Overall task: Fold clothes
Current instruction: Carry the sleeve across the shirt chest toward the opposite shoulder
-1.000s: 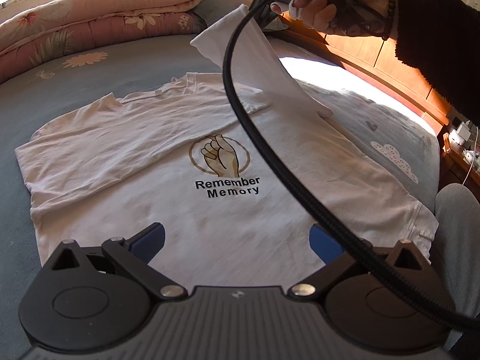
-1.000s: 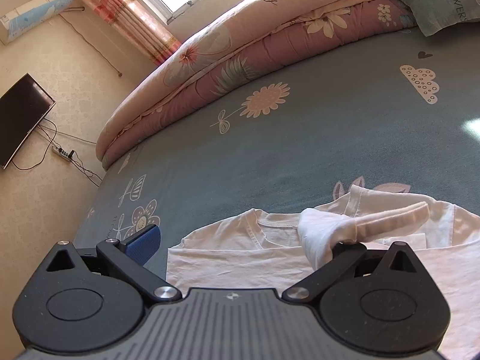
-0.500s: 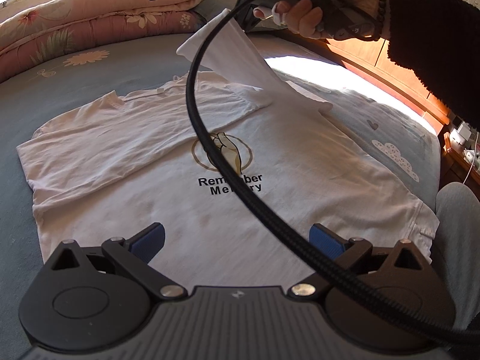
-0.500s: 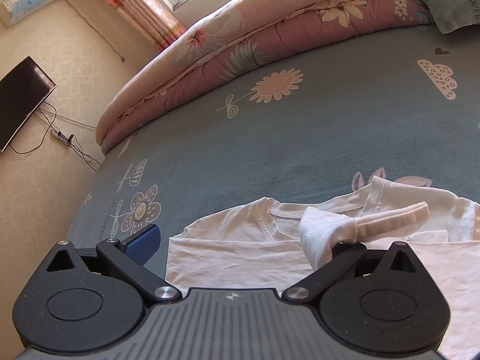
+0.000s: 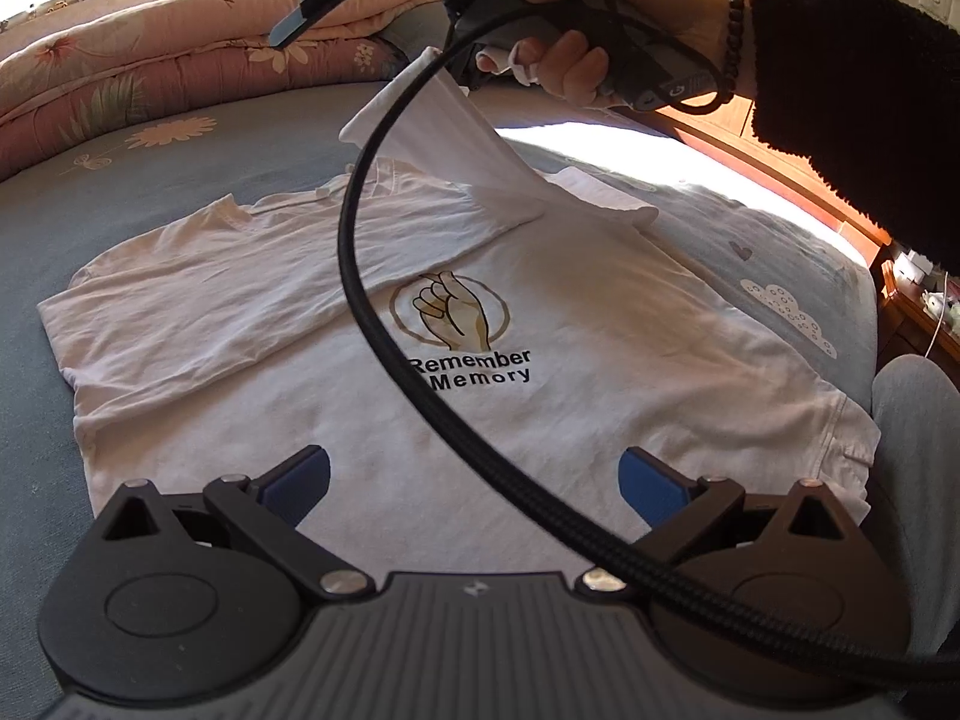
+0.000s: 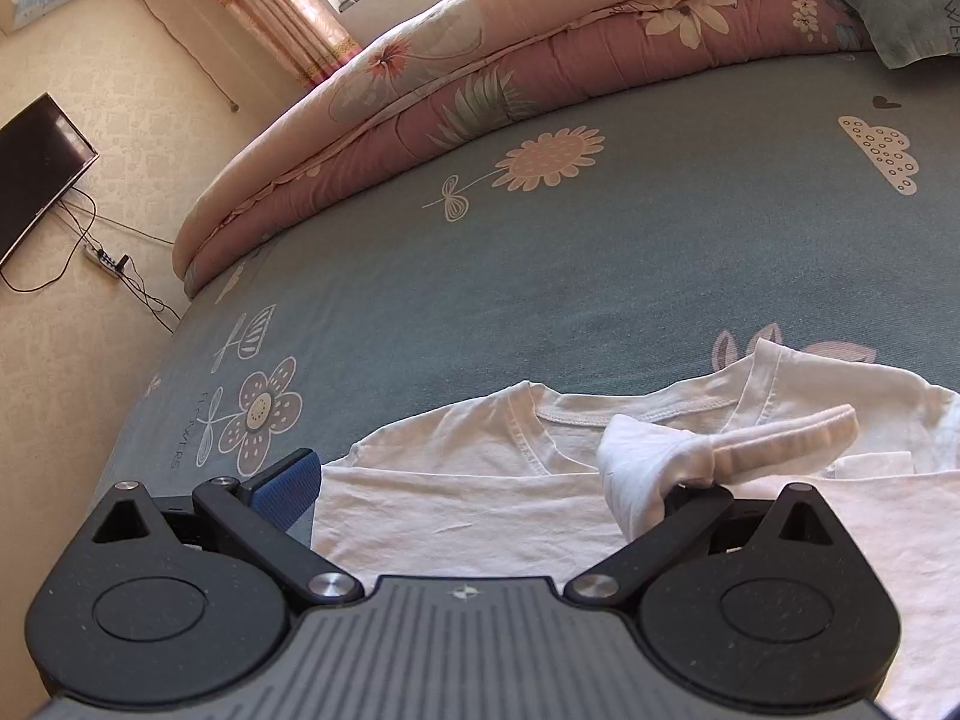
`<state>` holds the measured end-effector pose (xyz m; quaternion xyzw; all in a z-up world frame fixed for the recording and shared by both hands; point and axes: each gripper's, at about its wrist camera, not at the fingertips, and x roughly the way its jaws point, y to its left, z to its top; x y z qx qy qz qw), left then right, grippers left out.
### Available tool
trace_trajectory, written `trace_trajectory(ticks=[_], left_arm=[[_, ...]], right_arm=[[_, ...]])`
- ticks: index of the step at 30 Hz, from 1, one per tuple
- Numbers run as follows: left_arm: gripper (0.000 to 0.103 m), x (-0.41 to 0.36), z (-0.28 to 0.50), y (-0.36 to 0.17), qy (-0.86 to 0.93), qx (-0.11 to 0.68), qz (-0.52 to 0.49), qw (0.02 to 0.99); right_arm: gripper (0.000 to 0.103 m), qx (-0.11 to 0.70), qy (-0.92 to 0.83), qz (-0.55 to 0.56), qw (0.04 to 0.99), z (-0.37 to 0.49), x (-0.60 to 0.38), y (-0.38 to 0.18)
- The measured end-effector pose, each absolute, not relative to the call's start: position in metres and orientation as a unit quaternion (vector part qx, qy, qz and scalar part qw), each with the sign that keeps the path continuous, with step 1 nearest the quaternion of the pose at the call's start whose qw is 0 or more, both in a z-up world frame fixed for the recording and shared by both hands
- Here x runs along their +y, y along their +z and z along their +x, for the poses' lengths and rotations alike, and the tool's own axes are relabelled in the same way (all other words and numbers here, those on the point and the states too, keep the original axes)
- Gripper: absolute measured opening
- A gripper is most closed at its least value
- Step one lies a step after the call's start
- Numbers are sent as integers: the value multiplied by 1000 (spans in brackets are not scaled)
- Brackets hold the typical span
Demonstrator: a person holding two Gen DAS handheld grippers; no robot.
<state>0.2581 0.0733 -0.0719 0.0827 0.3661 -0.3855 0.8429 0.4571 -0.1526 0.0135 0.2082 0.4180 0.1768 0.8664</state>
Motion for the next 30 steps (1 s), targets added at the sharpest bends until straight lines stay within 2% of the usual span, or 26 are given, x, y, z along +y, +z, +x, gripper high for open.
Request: trace_trajectory(ticks=[13,30], left_arm=[[102,71,258,-76,-382,372,96,841],[102,93,262,-75,-368,371,76,849]], right_arm=[[103,412,172,203,871,463,-139,11],[103,408,198,170,875,475,-109,41]])
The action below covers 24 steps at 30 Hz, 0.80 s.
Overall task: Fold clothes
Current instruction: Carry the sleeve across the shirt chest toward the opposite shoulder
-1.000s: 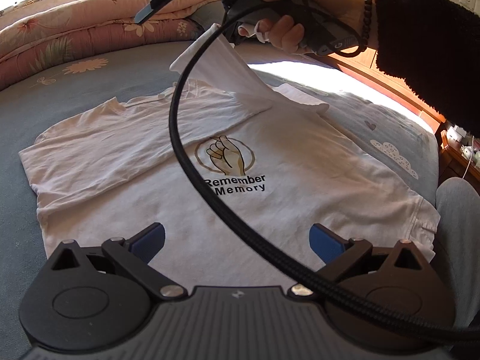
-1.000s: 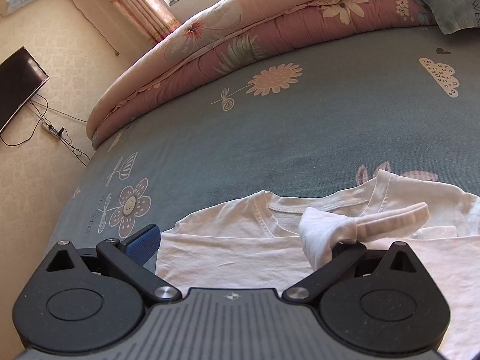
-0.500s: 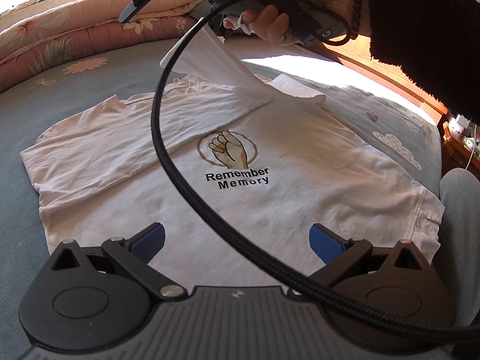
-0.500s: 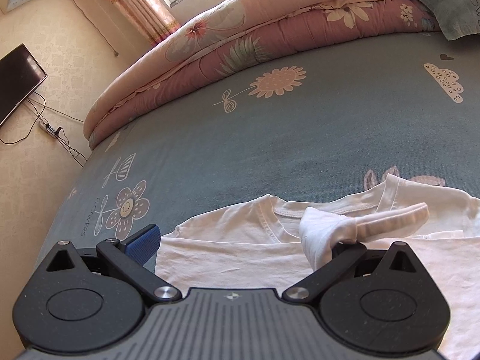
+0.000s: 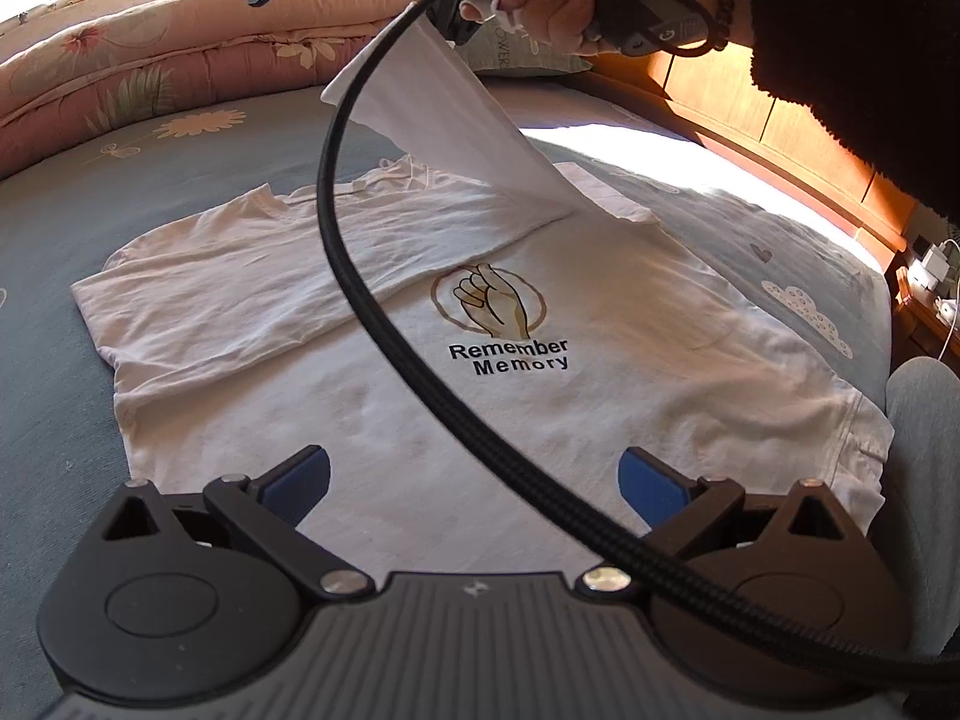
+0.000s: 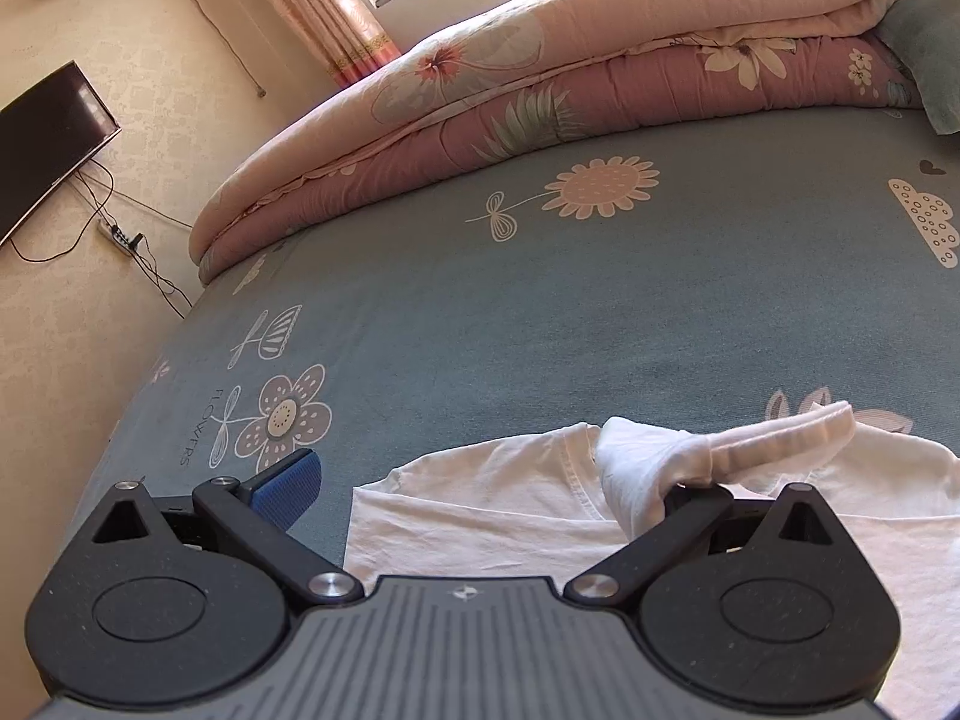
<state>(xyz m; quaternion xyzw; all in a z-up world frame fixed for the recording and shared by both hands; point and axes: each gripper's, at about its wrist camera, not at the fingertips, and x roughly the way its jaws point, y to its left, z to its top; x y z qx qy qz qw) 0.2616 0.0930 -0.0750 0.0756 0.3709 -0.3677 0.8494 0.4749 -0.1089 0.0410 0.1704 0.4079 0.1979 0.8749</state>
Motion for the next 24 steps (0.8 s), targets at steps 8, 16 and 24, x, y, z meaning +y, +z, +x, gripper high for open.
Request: trace_trajectory(ticks=[8,16,24], left_arm=[[102,94,261,-76,-365,373,76,850],[102,95,262,-77,-366,373,73,850],[102,93,262,-83,-366,381,80,845]], right_arm=[[103,407,194,159,878,481,-95,34],[103,372,182,191,890,487,-100,44],[103,458,196,150,854,492,-69,-4]])
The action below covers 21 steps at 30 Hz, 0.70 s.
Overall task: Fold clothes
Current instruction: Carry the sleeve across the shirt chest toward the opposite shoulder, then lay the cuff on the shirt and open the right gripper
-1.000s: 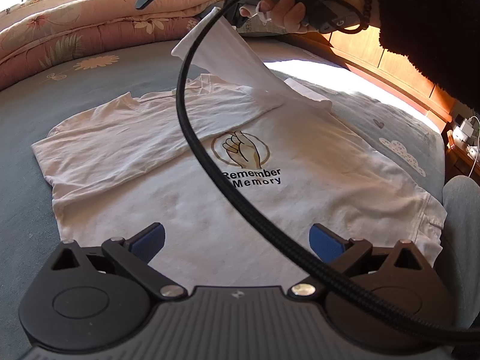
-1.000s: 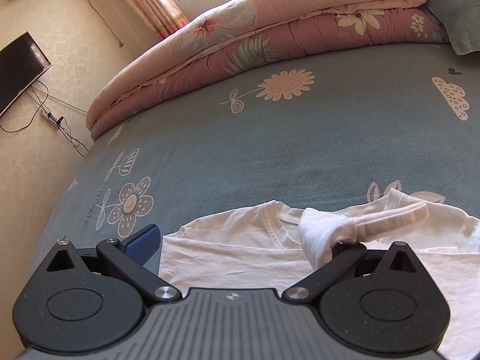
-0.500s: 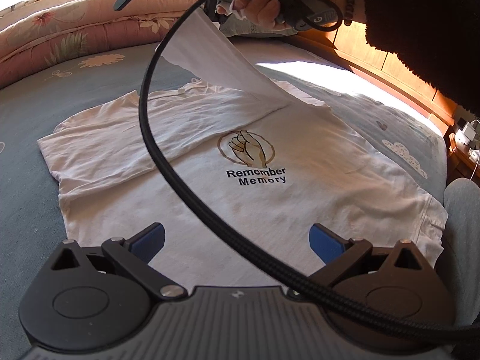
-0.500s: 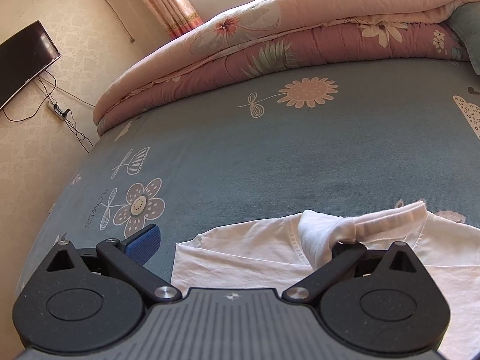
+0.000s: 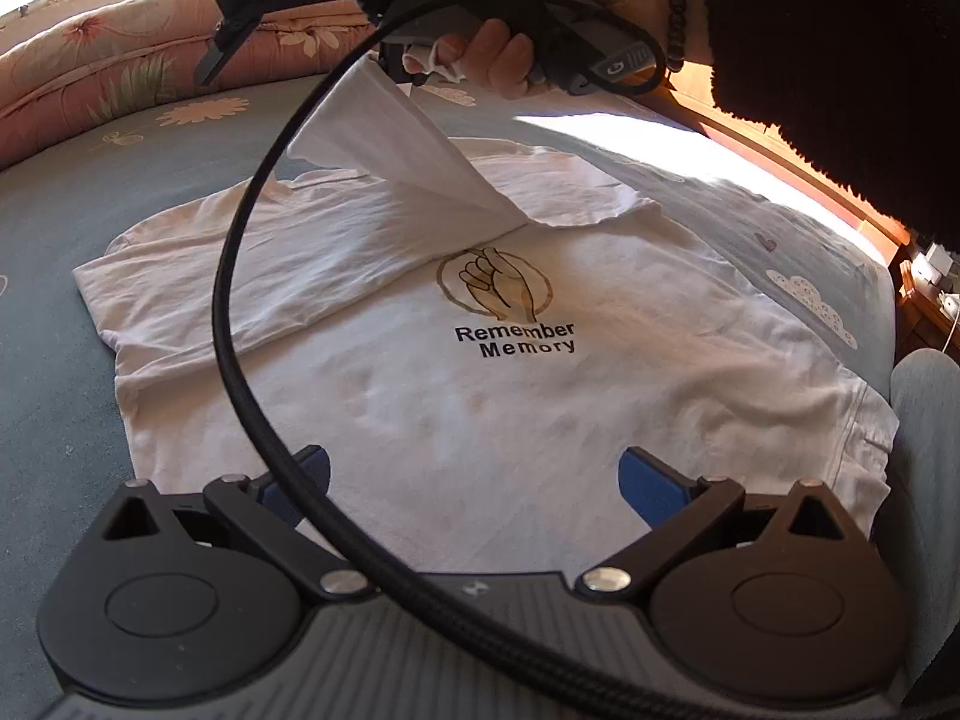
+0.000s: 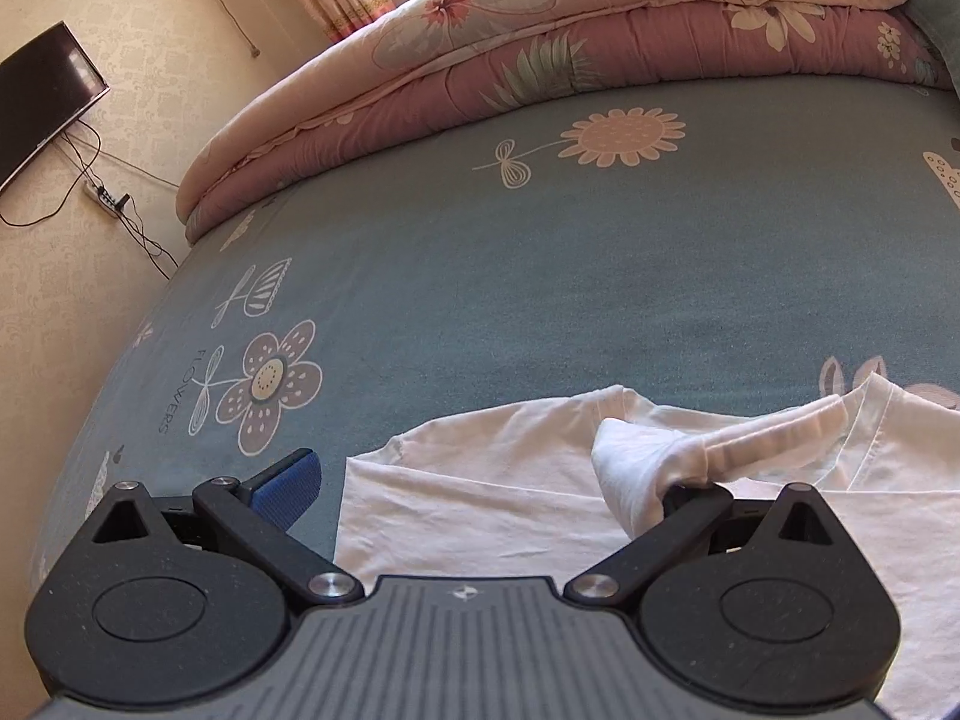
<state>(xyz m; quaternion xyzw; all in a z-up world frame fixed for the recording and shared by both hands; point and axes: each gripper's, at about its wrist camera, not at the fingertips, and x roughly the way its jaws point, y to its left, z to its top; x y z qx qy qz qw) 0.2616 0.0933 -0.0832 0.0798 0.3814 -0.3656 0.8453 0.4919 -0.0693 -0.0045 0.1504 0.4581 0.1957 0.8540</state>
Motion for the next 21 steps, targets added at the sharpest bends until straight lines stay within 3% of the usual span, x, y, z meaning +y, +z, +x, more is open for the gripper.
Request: trace_trajectory(ticks=[5,21], left_arm=[[102,93,262,-85,-366,384,82,844],[102,91,253,-79,-376,369,90,845]], right_arm=[[103,488,202,134,838,490,-59,-23],[103,491,210,153,832,483,-70,0]])
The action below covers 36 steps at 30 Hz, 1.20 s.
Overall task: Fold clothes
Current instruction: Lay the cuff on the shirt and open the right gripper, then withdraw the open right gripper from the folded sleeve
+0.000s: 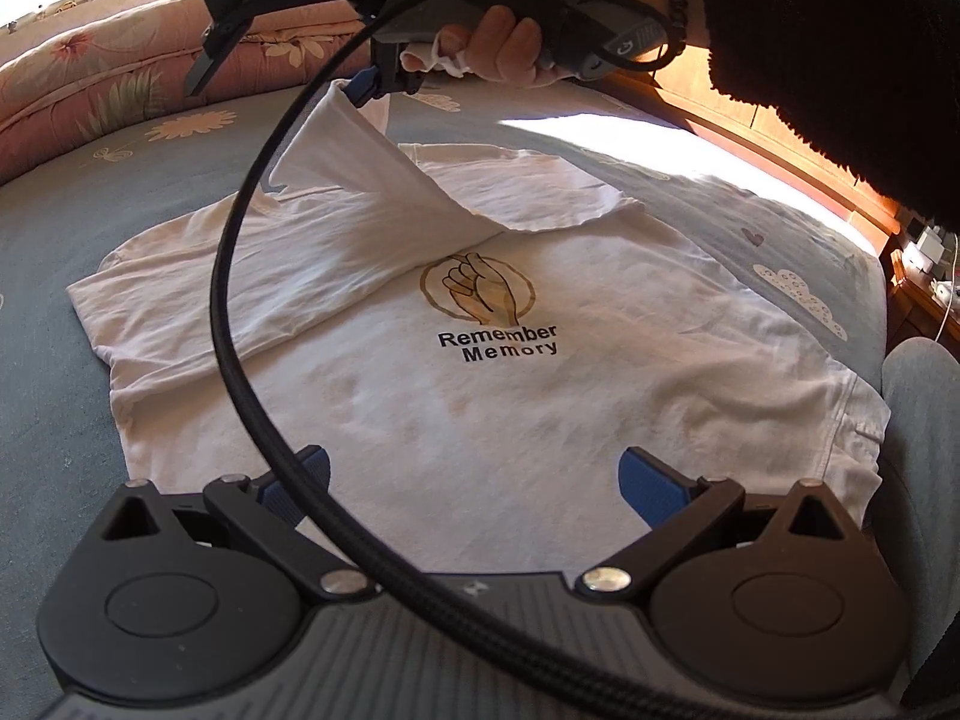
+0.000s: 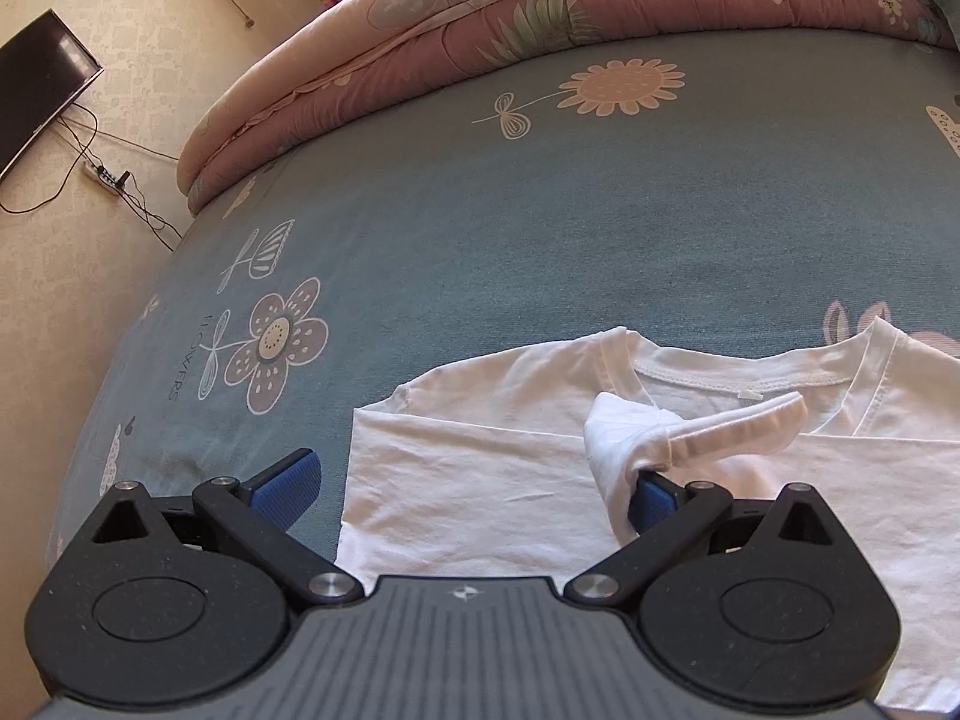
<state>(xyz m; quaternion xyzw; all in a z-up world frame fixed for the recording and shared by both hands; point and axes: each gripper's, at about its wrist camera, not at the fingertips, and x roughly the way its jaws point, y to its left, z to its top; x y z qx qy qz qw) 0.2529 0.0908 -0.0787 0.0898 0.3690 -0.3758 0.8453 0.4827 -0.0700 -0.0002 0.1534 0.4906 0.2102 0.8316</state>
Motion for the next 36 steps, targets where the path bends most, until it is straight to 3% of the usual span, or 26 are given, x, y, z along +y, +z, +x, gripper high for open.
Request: trace_trajectory(ticks=[9,26,31,36], left_arm=[[102,100,249,-70,-377,355,87,851],[102,113,235,-48,-392,311,73,863],[102,118,235,-48,-391,309,68,865],[102,116,233,-48,-395,308,69,863]], right_arm=[[103,541,206,71,812,483,-25,-10],[103,542,172,84,819,482,-24,8],[103,515,164,56,840,477,-19,20],[103,438,121,62,889,471,-49,48]])
